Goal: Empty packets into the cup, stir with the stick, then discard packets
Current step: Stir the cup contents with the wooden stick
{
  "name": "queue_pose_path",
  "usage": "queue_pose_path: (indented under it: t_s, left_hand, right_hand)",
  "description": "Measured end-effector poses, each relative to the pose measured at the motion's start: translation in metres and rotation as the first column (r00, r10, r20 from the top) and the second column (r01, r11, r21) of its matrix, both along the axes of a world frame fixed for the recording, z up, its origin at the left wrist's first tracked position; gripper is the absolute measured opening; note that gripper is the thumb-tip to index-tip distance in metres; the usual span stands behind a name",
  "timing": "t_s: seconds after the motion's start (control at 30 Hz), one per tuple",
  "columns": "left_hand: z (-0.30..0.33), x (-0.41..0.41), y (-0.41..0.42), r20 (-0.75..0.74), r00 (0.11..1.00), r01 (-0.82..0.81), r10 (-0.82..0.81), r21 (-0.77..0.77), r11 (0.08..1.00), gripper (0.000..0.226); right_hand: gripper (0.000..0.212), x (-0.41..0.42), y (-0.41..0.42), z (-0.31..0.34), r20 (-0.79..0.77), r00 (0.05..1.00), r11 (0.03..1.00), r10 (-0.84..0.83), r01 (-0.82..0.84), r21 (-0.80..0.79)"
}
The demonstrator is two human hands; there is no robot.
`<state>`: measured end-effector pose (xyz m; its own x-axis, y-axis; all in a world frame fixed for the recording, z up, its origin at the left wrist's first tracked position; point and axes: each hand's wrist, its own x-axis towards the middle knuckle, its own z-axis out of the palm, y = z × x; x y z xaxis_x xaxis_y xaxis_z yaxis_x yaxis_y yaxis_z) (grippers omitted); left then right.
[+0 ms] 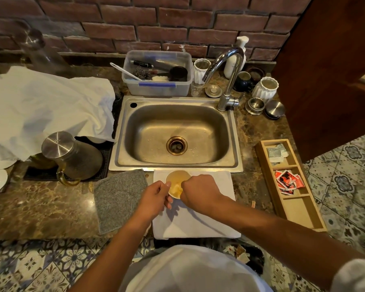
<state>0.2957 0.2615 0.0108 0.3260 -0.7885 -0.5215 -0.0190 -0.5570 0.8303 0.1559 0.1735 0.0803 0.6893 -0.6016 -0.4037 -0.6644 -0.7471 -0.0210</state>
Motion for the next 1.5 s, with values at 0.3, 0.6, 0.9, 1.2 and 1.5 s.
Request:
queue_pose_path:
  t_s: [0.3, 0.6, 0.9, 1.2, 1.5]
  left_hand:
    - [-0.003, 0.001, 0.001, -0.013, 1.0, 0.008, -0.008, -0.015, 1.0, 0.037]
    - [-0.003, 0.0, 0.002, -0.037, 0.999, -0.017, 0.016, -0.014, 1.0, 0.036]
    - [-0.001, -0.001, 0.001, -0.039, 0.999, -0.024, 0.023, -0.025, 0.999, 0.038]
    - [-0.003, 0.0, 0.002, -0.059, 0.998, -0.02, 0.019, -0.024, 1.0, 0.037]
    - [-0.002, 0.0, 0.002, -0.041, 0.999, -0.023, 0.023, -0.007, 1.0, 0.038]
  right_hand:
    - [0.019, 0.015, -0.013, -0.005, 0.117, 0.991, 0.998, -0.062, 0.062, 0.0]
    - [0.023, 0.007, -0.026, 0.004, 0.114, 0.991, 0.997, -0.066, 0.069, -0.029]
    - [0.025, 0.002, -0.004, -0.007, 0.146, 0.986, 0.991, -0.074, 0.057, 0.12]
    - [0.026, -0.001, -0.02, -0.01, 0.237, 0.957, 0.981, -0.167, 0.139, 0.133]
    - [0.026, -0.002, -0.021, -0.012, 0.265, 0.956, 0.991, -0.128, 0.114, 0.067]
